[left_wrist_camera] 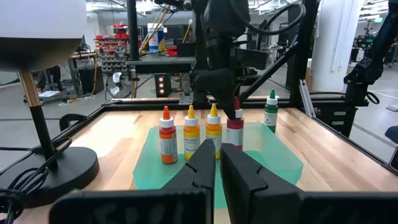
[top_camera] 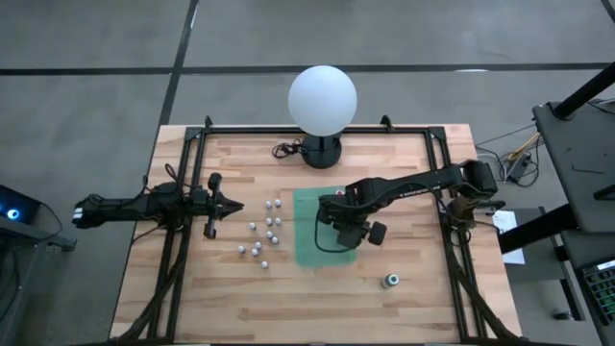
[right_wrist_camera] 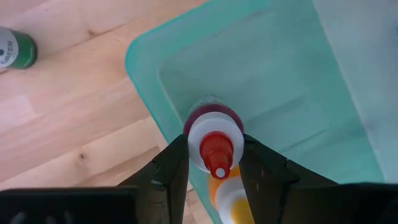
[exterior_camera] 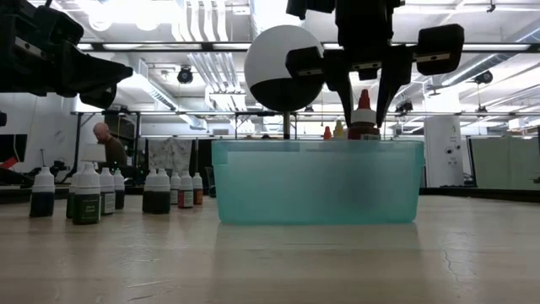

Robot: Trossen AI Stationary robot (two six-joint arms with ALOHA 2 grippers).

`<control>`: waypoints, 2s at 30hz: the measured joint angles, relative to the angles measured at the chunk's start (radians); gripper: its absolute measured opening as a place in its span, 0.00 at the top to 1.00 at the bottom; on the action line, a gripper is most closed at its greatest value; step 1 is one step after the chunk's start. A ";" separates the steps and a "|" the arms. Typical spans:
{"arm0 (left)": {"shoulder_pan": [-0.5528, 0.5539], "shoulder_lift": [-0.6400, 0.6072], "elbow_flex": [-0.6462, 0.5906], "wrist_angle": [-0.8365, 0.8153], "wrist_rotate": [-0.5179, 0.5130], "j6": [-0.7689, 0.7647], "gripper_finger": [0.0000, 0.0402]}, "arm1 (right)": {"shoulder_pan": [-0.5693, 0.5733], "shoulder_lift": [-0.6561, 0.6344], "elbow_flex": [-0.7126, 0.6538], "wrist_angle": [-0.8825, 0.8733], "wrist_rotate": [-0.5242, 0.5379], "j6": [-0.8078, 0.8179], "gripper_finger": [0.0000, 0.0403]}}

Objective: Pick & Place food coloring
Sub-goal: Put the large red food coloring bottle into the green bin

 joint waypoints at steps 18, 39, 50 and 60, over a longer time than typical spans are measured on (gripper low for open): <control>0.000 0.000 0.000 0.000 0.000 0.000 1.00 | -0.016 0.000 -0.042 0.009 0.000 0.001 0.71; 0.000 0.000 0.000 0.000 0.000 0.000 1.00 | -0.017 -0.003 -0.041 0.013 0.001 0.035 0.59; 0.000 0.000 0.000 0.000 0.000 0.000 1.00 | -0.016 -0.008 -0.008 0.014 0.001 0.073 0.60; 0.000 0.000 0.000 0.000 0.000 0.000 1.00 | -0.014 -0.032 0.027 0.017 0.001 0.121 0.60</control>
